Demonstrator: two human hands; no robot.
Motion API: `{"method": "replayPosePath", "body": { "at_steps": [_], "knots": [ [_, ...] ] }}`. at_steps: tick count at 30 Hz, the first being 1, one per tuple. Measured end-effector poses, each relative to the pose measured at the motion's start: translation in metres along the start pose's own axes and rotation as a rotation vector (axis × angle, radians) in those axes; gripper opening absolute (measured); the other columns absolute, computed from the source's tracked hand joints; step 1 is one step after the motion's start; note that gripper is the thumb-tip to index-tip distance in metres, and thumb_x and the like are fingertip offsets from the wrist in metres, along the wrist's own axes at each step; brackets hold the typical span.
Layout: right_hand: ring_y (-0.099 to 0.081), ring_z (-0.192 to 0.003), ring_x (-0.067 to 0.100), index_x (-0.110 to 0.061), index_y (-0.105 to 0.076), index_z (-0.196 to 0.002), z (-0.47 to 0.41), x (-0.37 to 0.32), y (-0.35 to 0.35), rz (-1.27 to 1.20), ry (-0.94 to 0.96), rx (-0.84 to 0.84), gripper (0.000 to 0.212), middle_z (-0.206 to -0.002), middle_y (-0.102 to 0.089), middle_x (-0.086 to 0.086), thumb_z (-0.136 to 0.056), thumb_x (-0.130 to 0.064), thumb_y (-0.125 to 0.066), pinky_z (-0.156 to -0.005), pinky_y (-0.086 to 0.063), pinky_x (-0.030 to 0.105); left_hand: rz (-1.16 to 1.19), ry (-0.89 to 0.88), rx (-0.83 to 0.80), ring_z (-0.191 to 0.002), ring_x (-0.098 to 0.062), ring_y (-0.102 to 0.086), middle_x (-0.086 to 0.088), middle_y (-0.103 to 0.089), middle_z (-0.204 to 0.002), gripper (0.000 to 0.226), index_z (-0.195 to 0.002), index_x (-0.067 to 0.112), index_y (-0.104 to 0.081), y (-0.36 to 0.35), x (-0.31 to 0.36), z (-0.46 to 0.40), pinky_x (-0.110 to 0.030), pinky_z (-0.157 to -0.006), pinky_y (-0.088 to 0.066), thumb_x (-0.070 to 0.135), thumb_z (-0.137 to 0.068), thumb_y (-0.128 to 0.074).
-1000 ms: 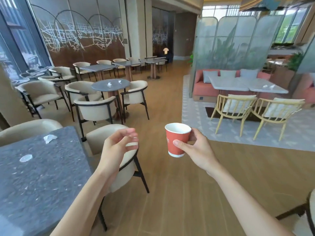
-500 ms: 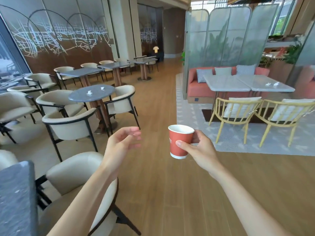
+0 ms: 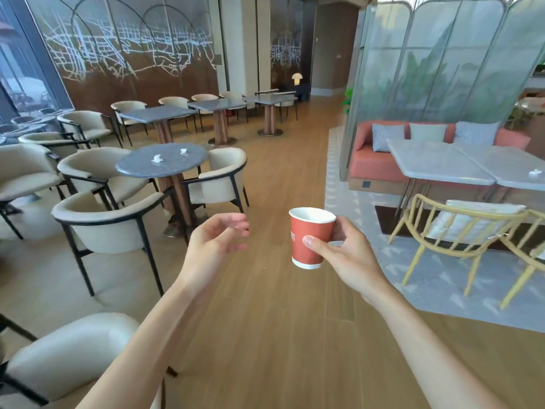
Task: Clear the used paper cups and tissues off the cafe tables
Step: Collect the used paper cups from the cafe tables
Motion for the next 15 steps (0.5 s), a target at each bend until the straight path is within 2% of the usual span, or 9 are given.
{"method": "replayPosePath", "body": {
  "at_steps": [3,9,13,15],
  "knots": [
    [-0.066,-0.098,-0.004,-0.023,-0.062,-0.117,-0.08,0.022,-0.002,0.009,-0.005,0.007,0.045,-0.109,-0.073,-0.009,-0.079,-0.032,-0.085,-0.085,-0.052,0.018,0.017,0.013,-0.015,-0.097,-0.02,-0.069,-0.012,-0.073,-0.108,0.02,-0.111,0.007,-0.07,-0.025,-0.02,-0.083,-0.038,-0.088,-0.06,0.002,-0.098,-0.056],
    [-0.065,-0.091,-0.012,-0.023,-0.061,-0.114,-0.252,0.026,0.025,0.017,0.018,0.081,0.041,-0.108,-0.071,-0.012,-0.08,-0.027,-0.084,-0.073,-0.046,0.003,0.043,-0.004,-0.115,-0.094,-0.014,-0.069,-0.008,-0.072,-0.105,0.021,-0.112,0.007,-0.069,-0.099,-0.014,-0.262,-0.042,-0.092,-0.059,0.002,-0.099,-0.053],
    [-0.07,-0.098,0.001,-0.017,-0.062,-0.122,-0.332,0.038,0.05,-0.007,0.014,0.115,0.05,-0.111,-0.074,-0.006,-0.079,-0.028,-0.085,-0.084,-0.053,0.017,0.032,-0.034,-0.172,-0.096,-0.016,-0.069,-0.006,-0.071,-0.105,0.02,-0.112,0.008,-0.07,-0.147,-0.009,-0.346,-0.041,-0.09,-0.06,0.004,-0.099,-0.054],
    [-0.07,-0.097,0.0,-0.016,-0.062,-0.123,-0.375,0.05,0.065,-0.011,0.02,0.133,0.051,-0.112,-0.074,-0.005,-0.079,-0.026,-0.085,-0.081,-0.052,0.014,0.026,-0.047,-0.203,-0.097,-0.016,-0.069,-0.007,-0.072,-0.106,0.021,-0.113,0.008,-0.069,-0.178,-0.016,-0.389,-0.038,-0.087,-0.06,0.004,-0.1,-0.054]
  ]
}}
Point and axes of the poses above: each hand's wrist, its own z-axis away from the middle knuckle, its own y-axis out of the back of the hand, x = y × z, the point moved 9 cm from there along -z, towards the middle knuckle
